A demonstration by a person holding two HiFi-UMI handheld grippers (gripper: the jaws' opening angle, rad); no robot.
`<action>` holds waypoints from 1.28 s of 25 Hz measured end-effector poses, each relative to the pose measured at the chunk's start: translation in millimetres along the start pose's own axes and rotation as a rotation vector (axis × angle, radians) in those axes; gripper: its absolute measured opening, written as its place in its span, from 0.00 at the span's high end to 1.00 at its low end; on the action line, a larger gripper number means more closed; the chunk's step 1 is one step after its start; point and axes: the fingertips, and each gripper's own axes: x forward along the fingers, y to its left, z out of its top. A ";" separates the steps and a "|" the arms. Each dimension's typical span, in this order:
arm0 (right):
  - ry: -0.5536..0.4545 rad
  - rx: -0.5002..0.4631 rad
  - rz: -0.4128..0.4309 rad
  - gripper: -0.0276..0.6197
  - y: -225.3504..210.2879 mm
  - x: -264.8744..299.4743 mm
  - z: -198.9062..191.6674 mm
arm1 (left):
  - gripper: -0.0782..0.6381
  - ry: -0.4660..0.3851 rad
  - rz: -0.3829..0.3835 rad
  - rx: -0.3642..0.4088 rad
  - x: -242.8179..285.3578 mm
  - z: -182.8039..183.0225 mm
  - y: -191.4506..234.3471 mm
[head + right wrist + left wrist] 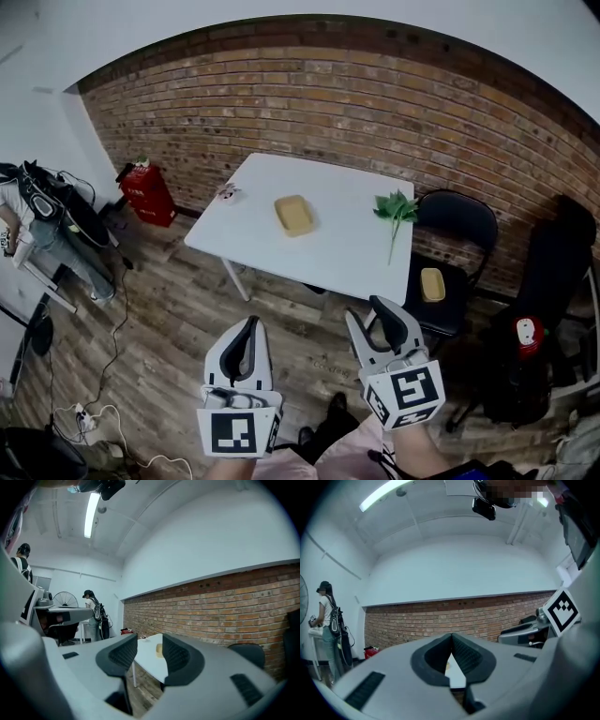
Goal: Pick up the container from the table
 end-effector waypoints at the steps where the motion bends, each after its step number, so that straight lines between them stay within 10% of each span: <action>1: 0.004 0.002 -0.003 0.69 -3.2 6.5 -2.3 | 0.88 0.007 -0.003 -0.001 6.0 -4.8 2.2; 32: 0.103 0.060 0.120 0.74 -153.3 318.8 -20.4 | 0.88 0.158 0.174 0.033 296.9 -61.9 91.1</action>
